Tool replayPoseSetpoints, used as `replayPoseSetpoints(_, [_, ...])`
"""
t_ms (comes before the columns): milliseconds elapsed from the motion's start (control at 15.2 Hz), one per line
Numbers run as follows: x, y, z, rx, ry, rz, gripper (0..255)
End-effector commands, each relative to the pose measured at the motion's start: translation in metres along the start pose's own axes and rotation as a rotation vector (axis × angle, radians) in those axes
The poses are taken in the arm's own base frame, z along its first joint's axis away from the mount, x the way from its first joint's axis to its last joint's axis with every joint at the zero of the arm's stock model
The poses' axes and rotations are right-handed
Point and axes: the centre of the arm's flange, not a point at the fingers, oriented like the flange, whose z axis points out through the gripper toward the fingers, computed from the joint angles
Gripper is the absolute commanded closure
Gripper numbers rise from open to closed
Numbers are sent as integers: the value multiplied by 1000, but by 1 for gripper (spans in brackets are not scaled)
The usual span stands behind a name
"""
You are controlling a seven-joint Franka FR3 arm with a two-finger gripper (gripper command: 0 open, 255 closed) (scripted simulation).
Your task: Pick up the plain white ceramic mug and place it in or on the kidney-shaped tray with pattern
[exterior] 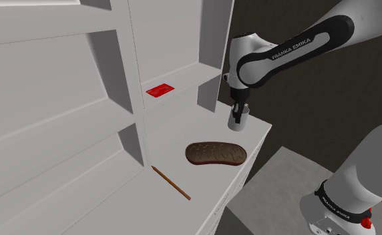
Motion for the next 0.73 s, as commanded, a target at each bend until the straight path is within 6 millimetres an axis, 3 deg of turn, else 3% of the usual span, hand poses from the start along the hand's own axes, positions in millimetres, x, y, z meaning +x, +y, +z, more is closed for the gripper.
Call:
replayPoseSetpoints(0, [0, 0, 0, 0, 0, 0, 255])
replayPoseSetpoints(396, [0, 0, 0, 0, 0, 0, 255])
replayPoseSetpoints(660, [-4, 0, -21, 0, 0, 0, 255])
